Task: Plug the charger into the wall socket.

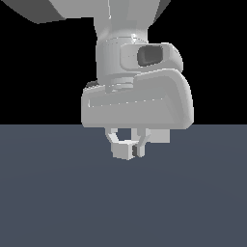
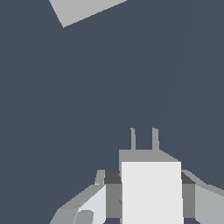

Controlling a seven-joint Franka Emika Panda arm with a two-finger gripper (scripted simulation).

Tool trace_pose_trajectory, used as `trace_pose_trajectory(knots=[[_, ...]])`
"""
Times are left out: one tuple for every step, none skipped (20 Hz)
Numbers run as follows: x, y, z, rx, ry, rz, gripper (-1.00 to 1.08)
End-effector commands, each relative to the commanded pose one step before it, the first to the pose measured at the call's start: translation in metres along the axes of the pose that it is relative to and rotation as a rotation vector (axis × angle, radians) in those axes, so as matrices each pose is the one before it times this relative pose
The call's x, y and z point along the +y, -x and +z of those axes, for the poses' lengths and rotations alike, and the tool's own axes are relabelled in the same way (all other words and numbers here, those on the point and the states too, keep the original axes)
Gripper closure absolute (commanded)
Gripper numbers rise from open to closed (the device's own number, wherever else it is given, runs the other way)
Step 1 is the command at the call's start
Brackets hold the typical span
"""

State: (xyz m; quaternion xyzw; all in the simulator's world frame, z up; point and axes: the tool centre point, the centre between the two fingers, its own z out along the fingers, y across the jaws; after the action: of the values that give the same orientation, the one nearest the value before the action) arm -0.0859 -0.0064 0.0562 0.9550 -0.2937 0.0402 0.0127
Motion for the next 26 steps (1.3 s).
trace_pose_trajectory(knots=[[0.00426, -0.00775, -0.00483, 0.00045, -0.00429, -0.05285, 1.08], [0.00168, -0.00304, -0.00183, 0.00002, -0.00167, -0.0202, 1.08], [0.00167, -0.00303, -0.00182, 0.00001, -0.00168, -0.02015, 1.08], [0.00165, -0.00303, -0.00182, -0.00001, -0.00168, -0.0201, 1.08], [0.00164, -0.00303, -0.00181, -0.00002, -0.00169, -0.02007, 1.08], [0.00163, -0.00303, -0.00181, -0.00004, -0.0017, -0.02005, 1.08], [0.00161, -0.00303, -0.00181, -0.00005, -0.00171, -0.02005, 1.08], [0.0016, -0.00304, -0.0018, -0.00007, -0.00172, -0.02006, 1.08], [0.00159, -0.00305, -0.0018, -0.00009, -0.00173, -0.02008, 1.08], [0.00157, -0.00305, -0.00179, -0.00011, -0.00174, -0.02004, 1.08], [0.0015, -0.00294, -0.00172, -0.00011, -0.00168, -0.01929, 1.08], [0.00142, -0.00279, -0.00163, -0.00012, -0.00161, -0.0183, 1.08], [0.00133, -0.00265, -0.00155, -0.00012, -0.00153, -0.01736, 1.08], [0.00124, -0.00251, -0.00146, -0.00013, -0.00145, -0.01644, 1.08], [0.00115, -0.00238, -0.00137, -0.00015, -0.00137, -0.01549, 1.08], [0.00106, -0.00225, -0.00127, -0.00015, -0.00129, -0.01453, 1.08], [0.00097, -0.00211, -0.00119, -0.00016, -0.00121, -0.01363, 1.08], [0.00089, -0.00197, -0.0011, -0.00015, -0.00113, -0.0127, 1.08], [0.00082, -0.00182, -0.00102, -0.00015, -0.00104, -0.01171, 1.08], [0.00075, -0.00167, -0.00093, -0.00014, -0.00095, -0.0107, 1.08], [0.00068, -0.00151, -0.00084, -0.00013, -0.00086, -0.00968, 1.08], [0.00058, -0.00135, -0.00074, -0.00012, -0.00077, -0.00867, 1.08], [0.00051, -0.0012, -0.00065, -0.00012, -0.00068, -0.00763, 1.08], [0.00041, -0.00104, -0.00056, -0.00011, -0.00058, -0.0066, 1.08], [0.00033, -0.00089, -0.00046, -0.00011, -0.00049, -0.00554, 1.08], [0.00026, -0.00074, -0.00036, -0.00011, -0.00038, -0.00446, 1.08]])
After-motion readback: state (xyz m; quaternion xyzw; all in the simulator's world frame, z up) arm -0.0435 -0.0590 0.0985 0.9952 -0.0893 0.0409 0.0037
